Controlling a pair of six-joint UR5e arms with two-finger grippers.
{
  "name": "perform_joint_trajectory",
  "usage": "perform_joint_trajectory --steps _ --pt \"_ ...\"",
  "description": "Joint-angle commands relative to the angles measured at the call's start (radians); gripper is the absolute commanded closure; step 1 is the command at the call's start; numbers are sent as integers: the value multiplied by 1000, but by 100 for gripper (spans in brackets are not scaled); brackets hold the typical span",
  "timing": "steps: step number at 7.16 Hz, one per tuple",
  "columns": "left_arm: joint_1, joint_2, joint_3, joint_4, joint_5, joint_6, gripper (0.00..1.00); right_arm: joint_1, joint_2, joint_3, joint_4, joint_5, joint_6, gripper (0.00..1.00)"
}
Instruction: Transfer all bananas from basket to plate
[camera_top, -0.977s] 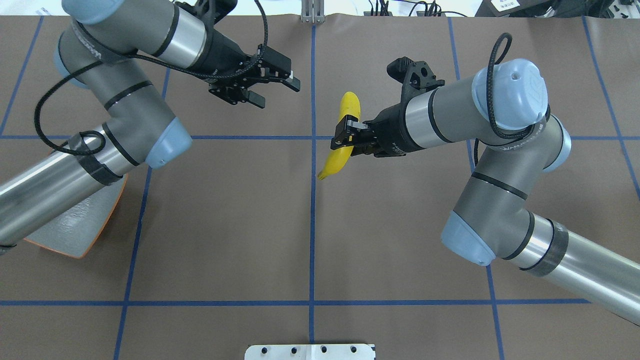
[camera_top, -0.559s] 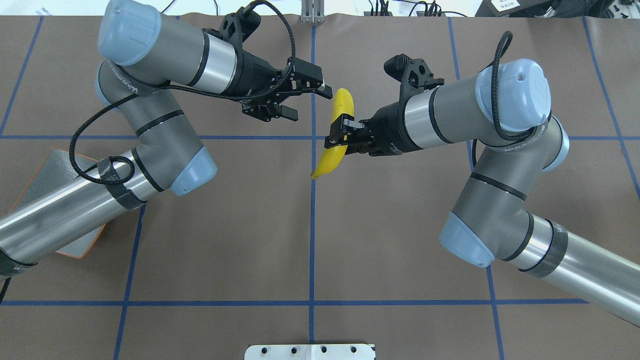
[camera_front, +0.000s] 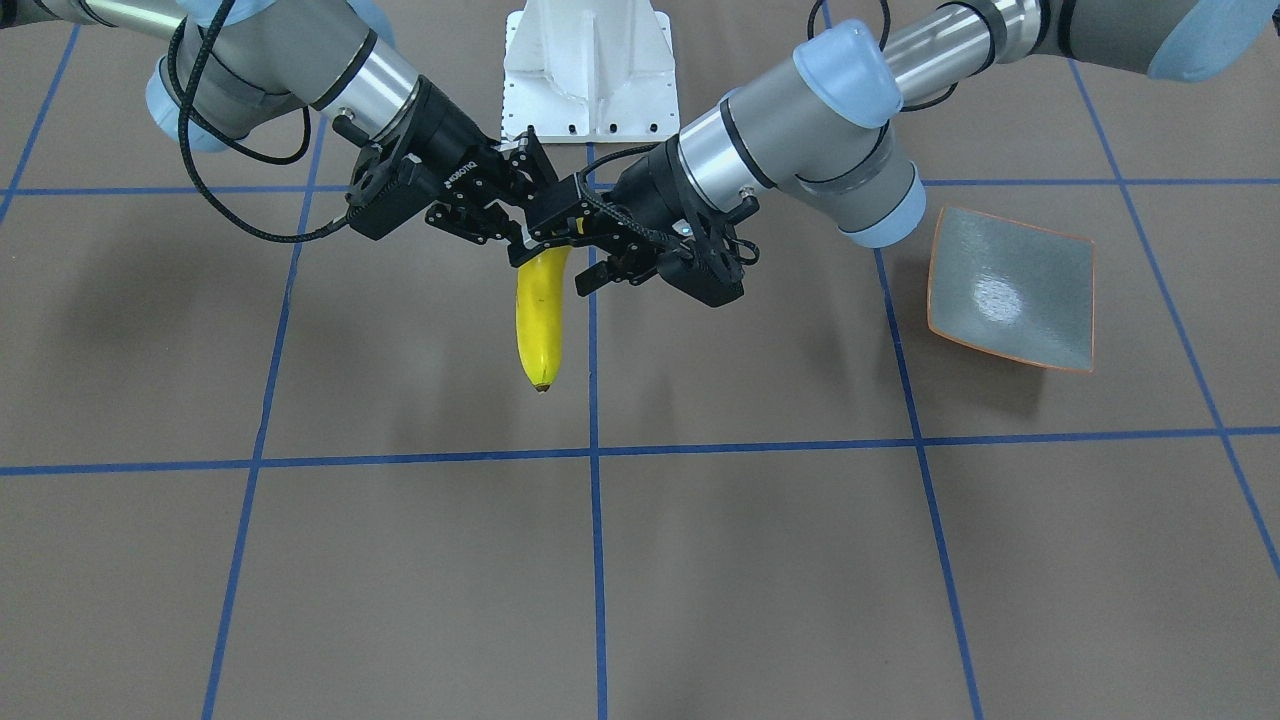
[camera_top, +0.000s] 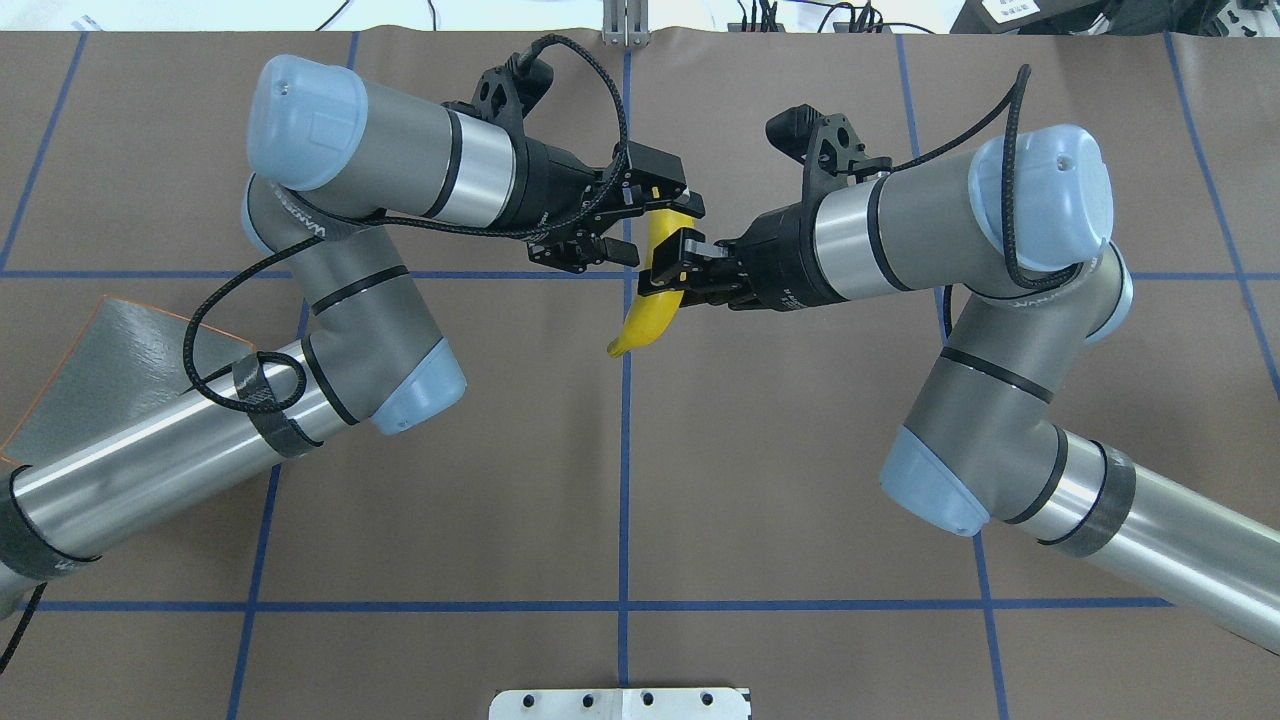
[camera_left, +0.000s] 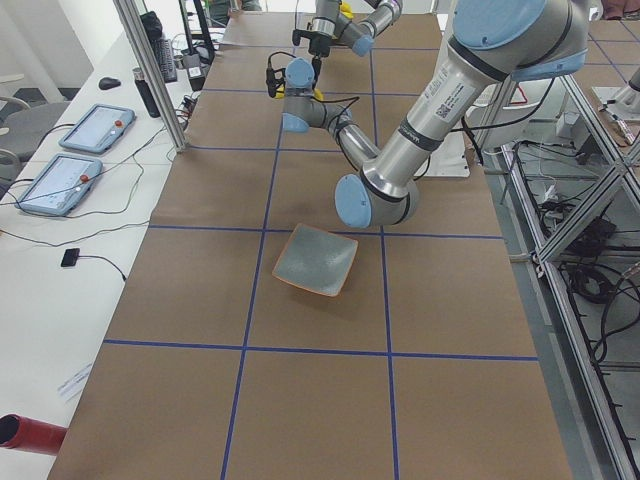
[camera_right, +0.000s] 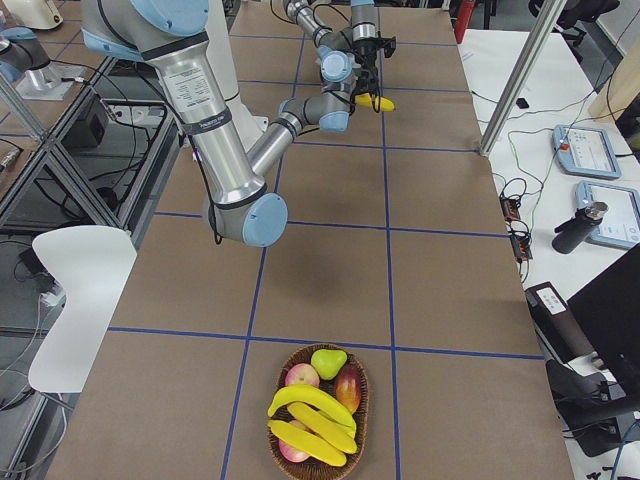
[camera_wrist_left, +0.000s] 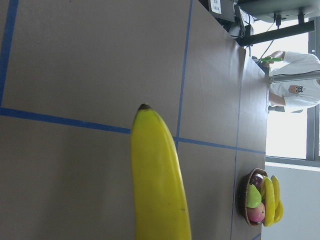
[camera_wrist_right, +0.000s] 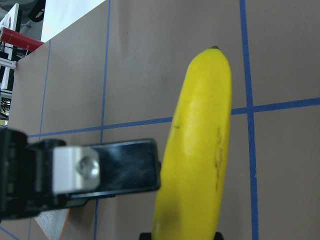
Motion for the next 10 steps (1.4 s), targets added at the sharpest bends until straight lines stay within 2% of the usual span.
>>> perform_joint_trajectory --steps 1,3,4,5,6,7,8,9,10 --pt "2 1 1 -1 9 -1 11 0 -6 4 15 3 -5 100" --pt "7 -1 1 -1 11 -1 30 0 0 7 14 2 -13 100" --pt "8 -1 -1 -1 11 -2 31 -2 3 5 14 2 -14 100" --pt "8 1 -1 -1 11 -6 45 -2 3 5 15 0 -17 100" --pt "8 2 -4 -2 9 -7 99 0 -1 4 15 0 -26 100" --pt "8 4 -5 -2 9 -7 100 -2 0 2 14 -7 -49 1" --pt "8 10 -7 -1 5 -10 100 7 -9 8 17 -3 -53 0" --pt "2 19 -15 1 2 -12 100 26 -59 56 18 3 -53 0" --pt "-1 92 -62 7 -1 -10 100 68 -135 106 20 45 -53 0"
